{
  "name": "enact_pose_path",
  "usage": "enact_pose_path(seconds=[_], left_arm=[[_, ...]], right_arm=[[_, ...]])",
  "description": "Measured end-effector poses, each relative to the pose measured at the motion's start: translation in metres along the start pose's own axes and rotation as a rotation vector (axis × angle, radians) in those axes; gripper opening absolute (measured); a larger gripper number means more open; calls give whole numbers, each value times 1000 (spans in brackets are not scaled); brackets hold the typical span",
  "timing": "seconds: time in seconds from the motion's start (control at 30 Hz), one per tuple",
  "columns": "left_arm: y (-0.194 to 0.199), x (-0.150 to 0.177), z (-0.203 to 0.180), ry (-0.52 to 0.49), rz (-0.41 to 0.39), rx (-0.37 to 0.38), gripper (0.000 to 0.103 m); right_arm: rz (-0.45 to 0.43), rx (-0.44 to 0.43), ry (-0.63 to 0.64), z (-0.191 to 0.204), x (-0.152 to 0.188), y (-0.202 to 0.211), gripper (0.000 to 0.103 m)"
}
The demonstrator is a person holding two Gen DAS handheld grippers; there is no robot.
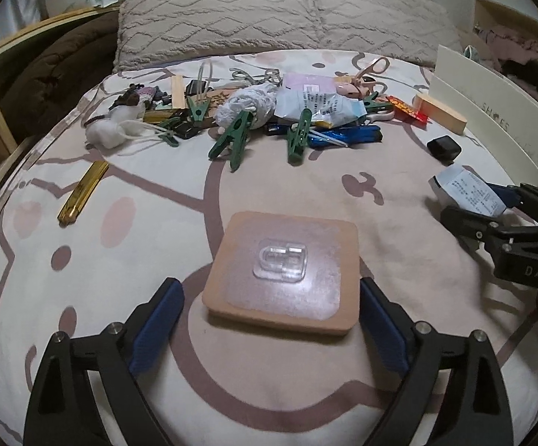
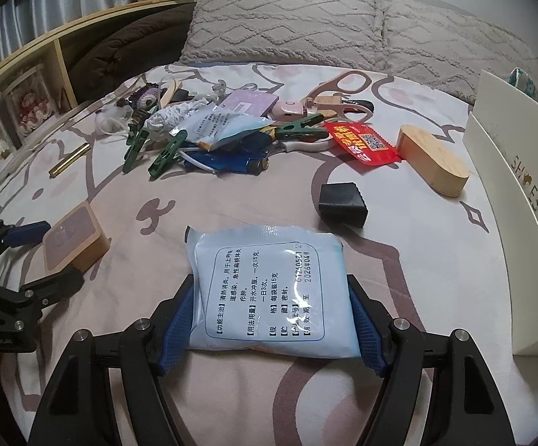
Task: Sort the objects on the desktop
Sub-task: 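Lift the sachet with the right tool while the left tool holds the wooden pad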
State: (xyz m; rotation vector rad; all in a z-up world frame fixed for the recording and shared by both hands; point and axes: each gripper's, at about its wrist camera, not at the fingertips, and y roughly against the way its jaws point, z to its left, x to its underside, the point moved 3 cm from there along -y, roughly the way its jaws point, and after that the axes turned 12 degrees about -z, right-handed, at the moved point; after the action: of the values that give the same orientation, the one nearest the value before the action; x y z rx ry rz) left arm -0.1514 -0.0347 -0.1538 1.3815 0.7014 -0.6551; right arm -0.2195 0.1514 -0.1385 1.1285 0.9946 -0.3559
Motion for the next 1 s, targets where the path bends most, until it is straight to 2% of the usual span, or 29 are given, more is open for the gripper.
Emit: enact_pose_path(seconds=[0.13,0.27,0.53,0.77,1.0], left_arm=[[-6,-3,1,3,14,26,94],[-8,-3,-4,-2,11,65,77],[-5,-5,-6,-5,-3,55,77],[-1,-11,-7,13,-20,51,77],[14,-34,-19,35,-77,77,77]], right_arm=[[-2,-2,1,1,0,1,76],[-8,-2,2,2,0,2,76],[-108,22,1,1,-8,21,75],[-115,13,13,2,-11,26,75],[-130,-1,-8,-2,-17,40,75]])
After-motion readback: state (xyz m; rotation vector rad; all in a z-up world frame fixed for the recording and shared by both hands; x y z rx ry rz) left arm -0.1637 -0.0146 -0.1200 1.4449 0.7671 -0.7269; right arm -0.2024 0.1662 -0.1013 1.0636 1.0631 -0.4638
